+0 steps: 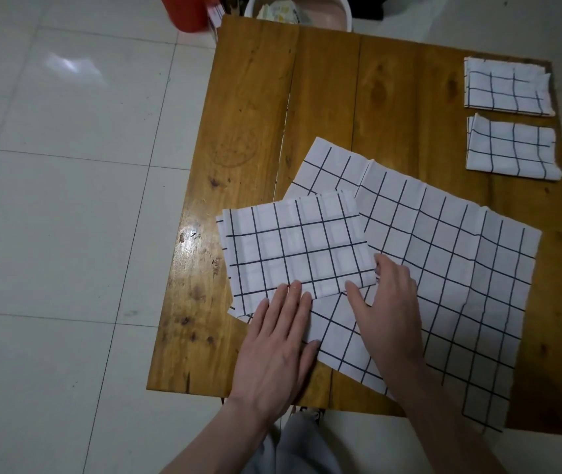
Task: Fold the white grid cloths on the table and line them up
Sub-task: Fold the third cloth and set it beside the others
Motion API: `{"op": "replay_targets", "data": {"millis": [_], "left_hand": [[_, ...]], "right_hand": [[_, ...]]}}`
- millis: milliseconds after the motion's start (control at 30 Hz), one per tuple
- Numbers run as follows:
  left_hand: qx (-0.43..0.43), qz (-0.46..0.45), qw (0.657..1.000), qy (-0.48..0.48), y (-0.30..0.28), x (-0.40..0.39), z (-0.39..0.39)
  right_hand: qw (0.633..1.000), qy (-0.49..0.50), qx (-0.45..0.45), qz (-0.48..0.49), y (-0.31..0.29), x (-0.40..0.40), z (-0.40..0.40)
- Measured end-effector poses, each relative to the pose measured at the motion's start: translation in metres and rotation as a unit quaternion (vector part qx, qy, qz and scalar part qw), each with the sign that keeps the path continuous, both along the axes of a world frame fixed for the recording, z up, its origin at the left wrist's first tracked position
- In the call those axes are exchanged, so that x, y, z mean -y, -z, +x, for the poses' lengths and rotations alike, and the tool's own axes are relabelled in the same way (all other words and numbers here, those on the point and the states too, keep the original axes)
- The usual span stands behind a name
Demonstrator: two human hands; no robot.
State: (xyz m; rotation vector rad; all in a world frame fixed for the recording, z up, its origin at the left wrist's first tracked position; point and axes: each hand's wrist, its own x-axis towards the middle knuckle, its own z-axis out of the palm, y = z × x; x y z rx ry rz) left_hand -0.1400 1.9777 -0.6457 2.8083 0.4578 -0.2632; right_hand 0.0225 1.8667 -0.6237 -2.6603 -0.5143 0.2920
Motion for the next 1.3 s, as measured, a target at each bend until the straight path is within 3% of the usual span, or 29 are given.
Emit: {"op": "replay_targets", "data": {"millis": [200,400,500,567,733,900,1000,1133,1300], "left_hand": [[-0.002,-0.011,1.000,-0.005,0.002,0.000,-0.002],[-0.003,-0.015,1.000,-0.008,0.001,0.001,-0.001],[-0.005,-0.017,1.000,-0.010,-0.001,0.002,0.001],[-0.005,-0.019,1.000,-0.009,-0.003,0.002,0.002],[-0.003,-0.032,0.999,0.014,-0.007,0.009,0.005],[-0.005,-0.050,0.998,0.044,-0.007,0.023,0.014],[-0.006,-0.064,0.996,0.063,-0.008,0.026,0.018],[0.014,-0.102,0.992,0.072,-0.011,0.018,0.015],[0.057,-0.113,0.992,-0.003,-0.014,0.000,0.000]], "right_hand": [[0.993,0.087,-0.075,-0.003,-0.007,-0.013,0.003],[0.933,0.220,-0.213,0.189,-0.014,-0.019,0.008],[0.890,0.249,-0.255,0.284,-0.015,-0.021,0.004],[0.881,0.245,-0.270,0.302,-0.018,-0.021,0.001],[0.934,0.157,-0.195,0.255,-0.028,-0.005,-0.002],[0.955,0.131,-0.109,0.242,-0.035,0.012,-0.008],[0.978,0.036,-0.019,0.205,-0.036,0.012,-0.018],[0.982,-0.054,0.056,0.174,-0.023,0.005,-0.034],[0.977,-0.081,0.082,0.182,-0.017,-0.006,-0.044]]}}
